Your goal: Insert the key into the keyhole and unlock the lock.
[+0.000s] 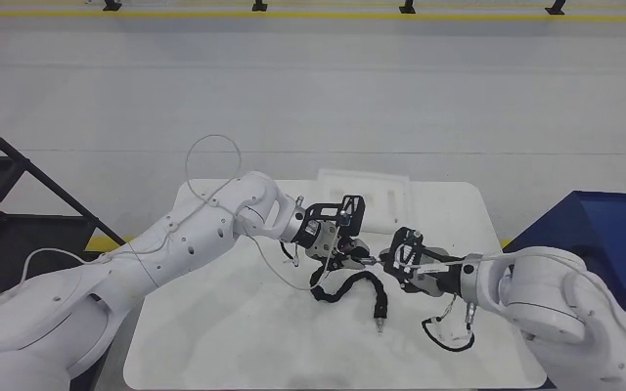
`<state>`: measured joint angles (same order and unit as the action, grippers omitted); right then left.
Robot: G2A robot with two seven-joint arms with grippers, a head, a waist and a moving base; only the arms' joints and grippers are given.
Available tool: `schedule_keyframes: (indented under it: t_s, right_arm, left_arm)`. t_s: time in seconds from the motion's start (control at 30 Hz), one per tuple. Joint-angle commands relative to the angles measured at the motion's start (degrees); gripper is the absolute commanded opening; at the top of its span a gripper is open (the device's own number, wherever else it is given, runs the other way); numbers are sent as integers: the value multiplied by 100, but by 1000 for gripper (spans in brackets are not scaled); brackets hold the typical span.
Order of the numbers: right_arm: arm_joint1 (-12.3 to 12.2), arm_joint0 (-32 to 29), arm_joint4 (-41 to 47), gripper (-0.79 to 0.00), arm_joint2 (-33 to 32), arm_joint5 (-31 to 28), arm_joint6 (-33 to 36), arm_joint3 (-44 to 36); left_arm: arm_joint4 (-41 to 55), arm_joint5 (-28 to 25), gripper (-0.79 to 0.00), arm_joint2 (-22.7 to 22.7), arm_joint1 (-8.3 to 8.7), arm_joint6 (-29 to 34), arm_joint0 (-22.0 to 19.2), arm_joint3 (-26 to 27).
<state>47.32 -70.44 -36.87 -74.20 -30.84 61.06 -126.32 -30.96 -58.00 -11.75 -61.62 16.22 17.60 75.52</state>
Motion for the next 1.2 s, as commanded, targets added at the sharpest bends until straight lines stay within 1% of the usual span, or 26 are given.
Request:
schedule_keyframes:
  t_s: [0.0, 0.13, 0.27, 0.47, 0.57, 0.6, 0.63, 0.67, 0.7, 0.83, 0.93, 1.03, 1.17]
  right_arm:
    - [-11, 3, 64, 0, -36, -17, 46, 0]
    - [-39, -24, 157, 0, -142, -74, 108, -8]
    - [-59, -33, 418, 0, -134, -309, 114, 90]
    - [-63, 99, 663, 0, -1, -417, 84, 380]
    - [-59, 186, 730, 0, 65, -412, 31, 511]
    - [-57, 208, 764, 0, 86, -405, 7, 553]
    - [-56, 231, 791, 0, 104, -404, -6, 591]
    - [-56, 253, 816, 0, 117, -396, -17, 637]
    - [-55, 269, 849, 0, 130, -377, -28, 686]
    - [-55, 347, 969, 0, 169, -372, -88, 866]
    - [-48, 459, 1027, 0, 230, -426, -129, 1036]
    - [-33, 640, 1075, 0, 337, -496, -151, 1252]
    - [19, 1056, 1174, 0, 578, -612, -218, 1641]
  left_arm:
    - [-60, 0, -785, -6, -5, -41, 15, -52]
    - [-201, 0, -785, -18, -20, -143, 65, -173]
    - [-427, 0, -785, -56, -59, -271, 184, -446]
    - [-789, 105, -785, -141, -184, -531, 459, -859]
    - [-973, 181, -785, -154, -267, -550, 560, -1095]
    - [-1012, 207, -680, -159, -296, -548, 587, -1173]
    - [-1037, 208, -536, -166, -325, -548, 607, -1229]
    - [-1051, 195, -148, -174, -354, -545, 625, -1292]
    - [-1046, 178, 0, -183, -382, -544, 642, -1358]
    - [-1012, 121, 0, -261, -481, -548, 661, -1569]
    - [-1068, 88, 0, -383, -513, -628, 631, -1612]
    - [-1116, 0, 0, -568, -485, -770, 605, -1573]
    - [-1081, 0, 0, -819, -359, -851, 576, -1335]
